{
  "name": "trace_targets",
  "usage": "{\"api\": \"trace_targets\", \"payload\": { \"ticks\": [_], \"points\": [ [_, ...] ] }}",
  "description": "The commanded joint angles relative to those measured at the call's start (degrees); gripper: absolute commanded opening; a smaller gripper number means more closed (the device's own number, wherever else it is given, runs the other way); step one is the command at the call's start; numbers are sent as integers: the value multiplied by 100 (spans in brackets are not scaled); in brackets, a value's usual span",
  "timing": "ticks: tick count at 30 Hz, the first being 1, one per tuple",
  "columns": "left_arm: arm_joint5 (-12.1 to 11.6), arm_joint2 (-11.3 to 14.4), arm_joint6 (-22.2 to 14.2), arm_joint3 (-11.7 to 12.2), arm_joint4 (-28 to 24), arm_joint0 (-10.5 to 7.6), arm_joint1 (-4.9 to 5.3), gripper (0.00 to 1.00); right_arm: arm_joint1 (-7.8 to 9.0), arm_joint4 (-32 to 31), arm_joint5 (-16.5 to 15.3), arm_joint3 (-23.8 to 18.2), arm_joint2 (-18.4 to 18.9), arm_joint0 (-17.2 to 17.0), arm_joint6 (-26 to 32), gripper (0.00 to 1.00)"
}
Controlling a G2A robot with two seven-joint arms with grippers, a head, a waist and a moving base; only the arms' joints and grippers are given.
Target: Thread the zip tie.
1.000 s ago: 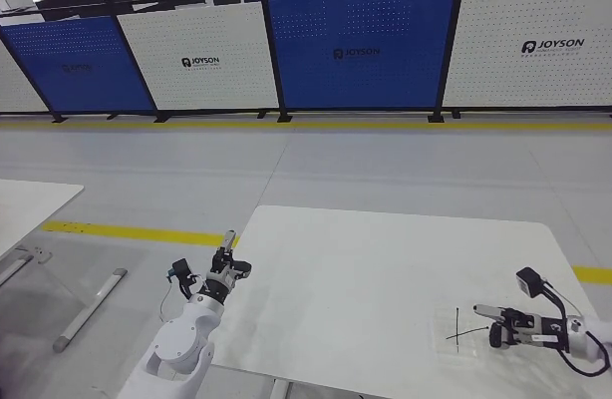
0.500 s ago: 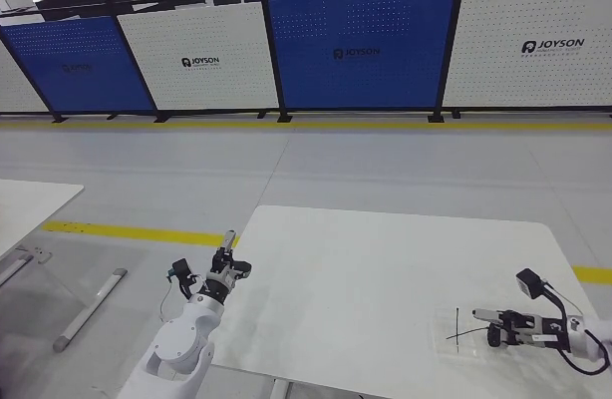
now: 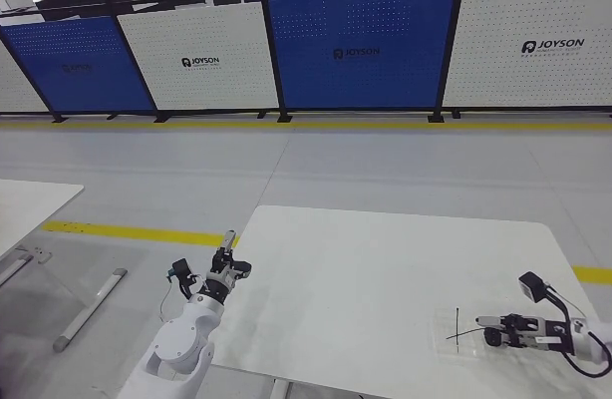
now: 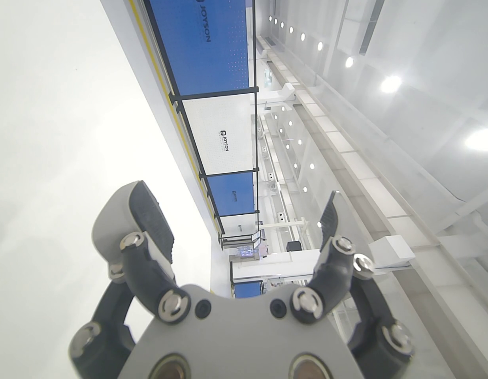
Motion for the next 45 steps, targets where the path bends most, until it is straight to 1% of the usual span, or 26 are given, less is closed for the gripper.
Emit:
{"api": "trace_targets", "payload": {
  "ticks": [1, 3, 6, 7, 8, 9, 10, 12, 14, 15, 16, 20, 24, 25, 26, 27, 31, 35, 37, 40, 42, 44, 45],
  "points": [
    [0, 0, 0, 0, 0, 0, 0, 100, -7, -5, 30, 43, -37, 35, 0, 38],
    [0, 0, 0, 0, 0, 0, 0, 100, -14, -8, 49, 96, -71, 78, -5, 38],
    [0, 0, 0, 0, 0, 0, 0, 100, -22, -2, 52, 155, -108, 123, -2, 30],
    [0, 0, 0, 0, 0, 0, 0, 100, -24, -1, 51, 176, -122, 139, -1, 32],
    [0, 0, 0, 0, 0, 0, 0, 100, -25, 3, 48, 192, -130, 150, 3, 37],
    [0, 0, 0, 0, 0, 0, 0, 100, -27, 13, 42, 210, -136, 160, 10, 39],
    [0, 0, 0, 0, 0, 0, 0, 100, -27, 23, 35, 227, -141, 169, 16, 38],
    [0, 0, 0, 0, 0, 0, 0, 100, -28, 47, 18, 270, -151, 185, 34, 34],
    [0, 0, 0, 0, 0, 0, 0, 100, -28, 42, 14, 303, -166, 201, 43, 25],
    [0, 0, 0, 0, 0, 0, 0, 100, -28, 37, 18, 313, -173, 208, 44, 22],
    [0, 0, 0, 0, 0, 0, 0, 100, -29, 35, 19, 320, -181, 213, 46, 24],
    [0, 0, 0, 0, 0, 0, 0, 100, -35, 33, 22, 353, -228, 233, 41, 23],
    [0, 0, 0, 0, 0, 0, 0, 100, -40, 41, 17, 381, -261, 256, 39, 18],
    [0, 0, 0, 0, 0, 0, 0, 100, -41, 42, 15, 386, -266, 261, 37, 13],
    [0, 0, 0, 0, 0, 0, 0, 100, -41, 46, 12, 391, -271, 264, 33, 4],
    [0, 0, 0, 0, 0, 0, 0, 100, -42, 52, 9, 398, -276, 267, 28, 0],
    [0, 0, 0, 0, 0, 0, 0, 100, -43, 95, 14, 417, -287, 263, 21, 0],
    [0, 0, 0, 0, 0, 0, 0, 100, -32, 191, -90, 440, -252, 224, 57, 0],
    [0, 0, 0, 0, 0, 0, 0, 100, -17, 284, -181, 445, -200, 185, 76, 0],
    [0, 0, 0, 0, 0, 0, 0, 100, 24, 606, -393, 406, -84, 57, 76, 0],
    [0, 0, 0, 0, 0, 0, 0, 100, 59, 975, -527, 385, 36, -46, 76, 0],
    [0, 0, 0, 0, 0, 0, 0, 100, 83, 1382, -648, 321, 80, -166, 76, 0],
    [0, 0, 0, 0, 0, 0, 0, 100, 106, 1697, -707, 303, 108, -233, 76, 0]
  ]
}}
